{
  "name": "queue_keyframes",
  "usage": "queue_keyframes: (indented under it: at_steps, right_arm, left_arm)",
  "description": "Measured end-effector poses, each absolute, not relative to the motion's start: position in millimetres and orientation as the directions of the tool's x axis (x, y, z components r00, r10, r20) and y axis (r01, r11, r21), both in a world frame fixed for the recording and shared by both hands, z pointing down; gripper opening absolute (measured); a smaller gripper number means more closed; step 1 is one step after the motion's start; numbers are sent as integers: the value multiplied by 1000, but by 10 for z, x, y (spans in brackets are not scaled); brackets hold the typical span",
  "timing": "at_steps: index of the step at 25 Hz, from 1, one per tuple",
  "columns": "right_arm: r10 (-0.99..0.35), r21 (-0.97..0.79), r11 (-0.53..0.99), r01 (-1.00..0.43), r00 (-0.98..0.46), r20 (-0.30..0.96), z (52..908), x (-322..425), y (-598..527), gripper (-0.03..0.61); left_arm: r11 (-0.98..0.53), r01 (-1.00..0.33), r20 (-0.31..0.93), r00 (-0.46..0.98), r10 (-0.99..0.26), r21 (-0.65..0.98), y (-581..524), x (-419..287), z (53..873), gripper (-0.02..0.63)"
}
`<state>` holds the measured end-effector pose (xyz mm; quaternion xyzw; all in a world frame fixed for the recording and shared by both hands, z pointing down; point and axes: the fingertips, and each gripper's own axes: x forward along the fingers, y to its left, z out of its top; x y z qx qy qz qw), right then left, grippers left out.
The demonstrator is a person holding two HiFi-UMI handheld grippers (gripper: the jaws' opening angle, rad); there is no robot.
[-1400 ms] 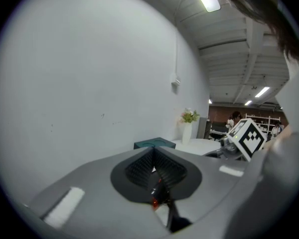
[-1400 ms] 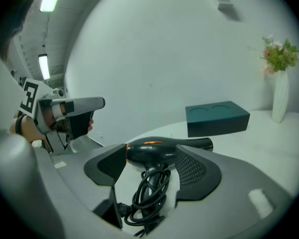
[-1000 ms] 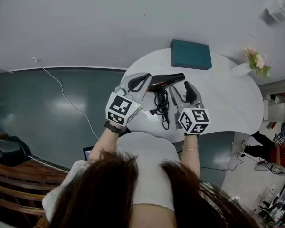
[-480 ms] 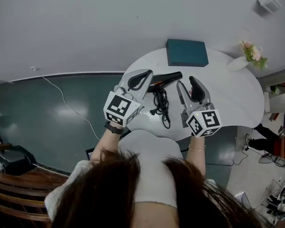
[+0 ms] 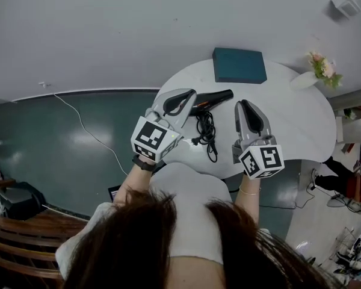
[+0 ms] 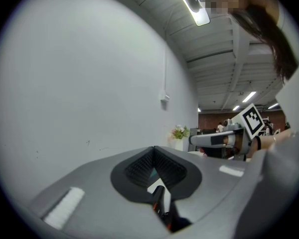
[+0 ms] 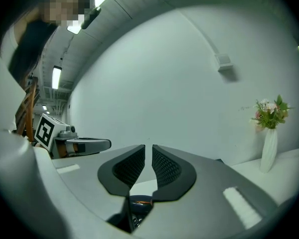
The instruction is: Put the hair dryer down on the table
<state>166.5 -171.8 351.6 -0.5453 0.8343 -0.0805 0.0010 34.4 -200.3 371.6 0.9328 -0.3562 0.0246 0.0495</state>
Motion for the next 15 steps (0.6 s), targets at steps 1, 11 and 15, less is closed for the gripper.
queue_keyframes:
  at_steps: [1,11,15]
  right_arm:
    - [-912,-137,388,-911,-401,86,3522,1668,-1711,41]
    - [-926,-142,353,-925,-367,91,3564,1716,-1647,3]
    - [-934,-133,334,-933,-346,87,3565,1758,-1619,2]
  left_arm:
    - [-742,-666,82,746,-661,76,-1998,339,3721,58]
    - [-742,-665,80,747,-660,86,-1977,290,3739,58]
    - [-744,-662,75,750,-658,92,-1966,299,3736,58]
